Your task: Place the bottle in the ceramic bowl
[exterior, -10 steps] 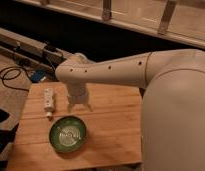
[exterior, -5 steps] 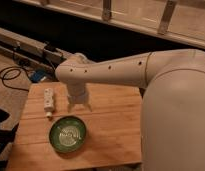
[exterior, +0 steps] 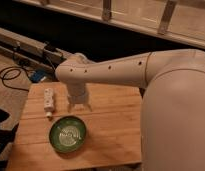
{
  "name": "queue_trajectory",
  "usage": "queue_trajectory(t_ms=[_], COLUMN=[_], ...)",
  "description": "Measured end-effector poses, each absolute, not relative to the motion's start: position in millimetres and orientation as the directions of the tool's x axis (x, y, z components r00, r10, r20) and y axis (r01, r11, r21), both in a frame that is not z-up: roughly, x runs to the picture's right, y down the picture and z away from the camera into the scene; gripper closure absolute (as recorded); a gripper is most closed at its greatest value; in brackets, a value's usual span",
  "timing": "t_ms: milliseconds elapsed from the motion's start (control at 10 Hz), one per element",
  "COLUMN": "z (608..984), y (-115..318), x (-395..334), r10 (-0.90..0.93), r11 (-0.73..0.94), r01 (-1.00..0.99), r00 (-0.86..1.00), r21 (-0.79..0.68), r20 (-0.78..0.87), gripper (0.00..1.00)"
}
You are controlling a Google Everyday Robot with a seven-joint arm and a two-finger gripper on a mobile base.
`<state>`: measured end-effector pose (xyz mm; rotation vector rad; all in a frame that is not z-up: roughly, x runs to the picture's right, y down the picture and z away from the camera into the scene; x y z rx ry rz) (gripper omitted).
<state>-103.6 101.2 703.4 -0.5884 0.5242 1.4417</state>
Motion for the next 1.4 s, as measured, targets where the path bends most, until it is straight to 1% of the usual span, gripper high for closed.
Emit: queue_trajectory(t_ms=[800,1100,1300,1400], z=[703.9,715.3,746.5,760.5], y=[99.7,64.2,19.4,5.2], x=[-102.8,-111.1,-129.7,-147.3], r10=[0.754,0.770,0.779,0.783], r11=[0.040,0.094,0.144,0.156], r01=[-0.998,-0.992,-0.982,-0.975], r00=[0.065,0.125,0.188,0.218], r21=[-0.054,-0.083,-0.122,-0.156], r20=[-0.653,-0.626,-0.598,-0.582], gripper=[0.35,0.35,0.35,0.35])
